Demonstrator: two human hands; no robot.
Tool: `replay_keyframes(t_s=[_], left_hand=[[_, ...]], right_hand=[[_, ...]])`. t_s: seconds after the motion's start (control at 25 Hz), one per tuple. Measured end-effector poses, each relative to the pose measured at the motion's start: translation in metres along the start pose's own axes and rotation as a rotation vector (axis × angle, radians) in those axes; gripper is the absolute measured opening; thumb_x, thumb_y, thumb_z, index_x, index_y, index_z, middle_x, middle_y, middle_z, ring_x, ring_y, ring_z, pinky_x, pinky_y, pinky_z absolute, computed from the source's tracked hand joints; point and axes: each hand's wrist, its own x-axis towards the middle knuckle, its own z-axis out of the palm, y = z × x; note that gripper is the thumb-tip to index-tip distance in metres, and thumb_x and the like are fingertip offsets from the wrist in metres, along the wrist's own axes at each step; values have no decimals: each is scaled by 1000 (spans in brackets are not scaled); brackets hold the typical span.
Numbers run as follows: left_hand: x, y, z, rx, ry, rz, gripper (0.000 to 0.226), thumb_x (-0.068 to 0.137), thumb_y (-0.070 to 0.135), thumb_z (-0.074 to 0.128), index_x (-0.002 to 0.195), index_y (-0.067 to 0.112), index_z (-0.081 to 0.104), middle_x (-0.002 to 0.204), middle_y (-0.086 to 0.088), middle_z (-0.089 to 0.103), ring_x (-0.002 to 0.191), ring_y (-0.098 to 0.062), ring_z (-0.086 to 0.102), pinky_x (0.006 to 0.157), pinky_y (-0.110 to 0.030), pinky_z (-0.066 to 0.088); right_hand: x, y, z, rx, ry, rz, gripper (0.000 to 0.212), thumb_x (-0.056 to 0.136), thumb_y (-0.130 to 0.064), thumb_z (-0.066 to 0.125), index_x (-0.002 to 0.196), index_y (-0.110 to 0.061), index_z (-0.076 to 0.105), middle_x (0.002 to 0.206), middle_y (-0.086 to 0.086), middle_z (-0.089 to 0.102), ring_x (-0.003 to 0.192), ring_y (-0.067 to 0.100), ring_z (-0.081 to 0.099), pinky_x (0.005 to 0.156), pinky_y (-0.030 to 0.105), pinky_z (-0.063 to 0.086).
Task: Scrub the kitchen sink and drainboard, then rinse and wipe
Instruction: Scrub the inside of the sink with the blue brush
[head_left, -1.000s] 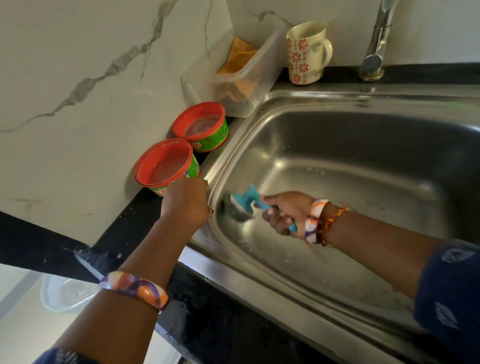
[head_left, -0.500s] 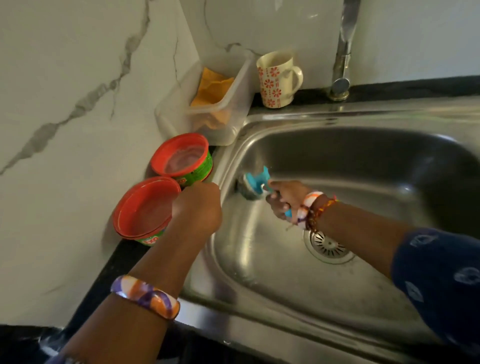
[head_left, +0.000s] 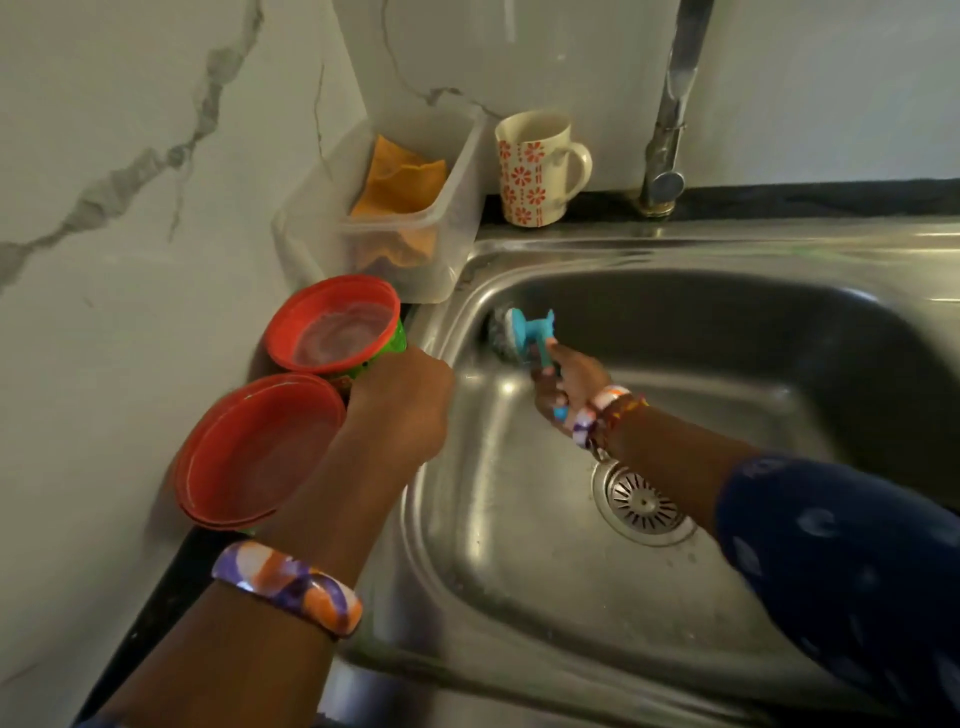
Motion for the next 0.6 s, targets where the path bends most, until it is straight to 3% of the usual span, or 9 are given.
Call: replay_keyframes(t_s=[0.08,0.16,0.28,0.32,0.4,0.48,0.52,0.6], left_hand=[[0,0,-1,-4,-10,4,35,85,7,61,120,7,56,124,-12,57,114,-28,57,88,-32,48],[1,-2,-3,-25,-12,9,33,85,6,62,118,6,57,122,-13,58,113,-29,58,86,-32,48],[2,-1,-7,-12,-4,14,33,85,3,60,118,4,56,124,-14,57,114,-29,57,87,-32,47],[3,1,-8,-1,-1,16,34,86,3,59,119,4,56,124,-14,56,115,-29,57,86,-32,47],[4,4,-9,11,0,16,33,87,3,59,119,4,55,124,-14,56,114,-29,56,85,-32,47],[3,5,-9,33,-3,17,32,87,3,58,119,3,55,124,-15,56,114,-30,56,85,-32,46],[3,6,-8,42,-3,15,31,87,3,57,119,3,55,123,-15,56,114,-30,56,86,-33,46],[2,8,-6,59,-2,1,29,88,3,55,118,3,55,123,-16,56,114,-31,56,86,-33,47]], right_hand=[[7,9,-3,15,16,-7,25,100,-33,36,86,-16,47,37,-5,36,22,4,23,28,5,20],[-14,27,-22,-99,-61,147,25,100,-35,35,95,-16,50,40,-5,35,24,3,23,27,6,20],[-44,45,-45,-725,-189,270,26,98,-33,42,108,-14,57,49,-3,41,29,3,27,29,11,23],[-44,44,-45,-967,-208,193,26,97,-30,46,108,-13,61,53,0,44,30,4,31,31,14,25],[-22,34,-38,-1469,-199,-142,28,96,-27,48,107,-9,66,66,6,54,43,10,49,42,21,36],[8,17,-26,-1848,-100,-485,32,98,-28,43,116,-9,62,98,15,65,86,25,64,72,26,44],[25,5,-24,-1918,32,-525,34,98,-29,42,121,-11,59,115,16,63,104,31,60,83,30,45],[47,-14,-25,-1953,209,-574,35,98,-29,41,123,-11,57,125,17,58,114,35,55,91,34,44]])
